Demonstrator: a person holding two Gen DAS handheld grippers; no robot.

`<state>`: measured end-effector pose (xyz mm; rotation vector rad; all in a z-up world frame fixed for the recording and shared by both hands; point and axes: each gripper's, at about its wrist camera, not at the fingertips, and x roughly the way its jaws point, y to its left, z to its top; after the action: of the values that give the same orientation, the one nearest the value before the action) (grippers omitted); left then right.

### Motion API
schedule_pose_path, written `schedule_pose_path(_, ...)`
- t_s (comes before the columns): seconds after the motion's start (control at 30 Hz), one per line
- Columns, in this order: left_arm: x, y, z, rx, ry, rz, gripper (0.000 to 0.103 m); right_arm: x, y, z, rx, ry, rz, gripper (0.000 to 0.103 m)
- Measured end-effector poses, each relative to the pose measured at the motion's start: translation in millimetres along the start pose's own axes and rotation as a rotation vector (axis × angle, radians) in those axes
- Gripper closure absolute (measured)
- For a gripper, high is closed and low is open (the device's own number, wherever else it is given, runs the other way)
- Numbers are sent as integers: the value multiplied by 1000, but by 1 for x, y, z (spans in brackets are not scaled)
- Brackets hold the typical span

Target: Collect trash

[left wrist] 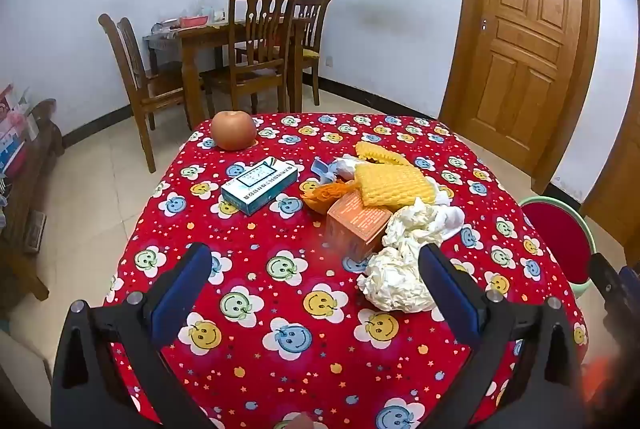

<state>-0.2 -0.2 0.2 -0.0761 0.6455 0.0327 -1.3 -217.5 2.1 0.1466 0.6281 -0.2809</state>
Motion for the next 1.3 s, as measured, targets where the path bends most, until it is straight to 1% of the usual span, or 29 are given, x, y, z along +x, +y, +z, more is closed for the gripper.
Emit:
schedule_pose_path(0.1, 0, 0, 0, 6, 5, 8, 2, 0, -1, 0, 4, 3, 1, 0)
schedule_pose_path(1.3, -3, -1, 0, 3, -6, 6, 2, -2, -8, 0, 39, 4, -4, 0)
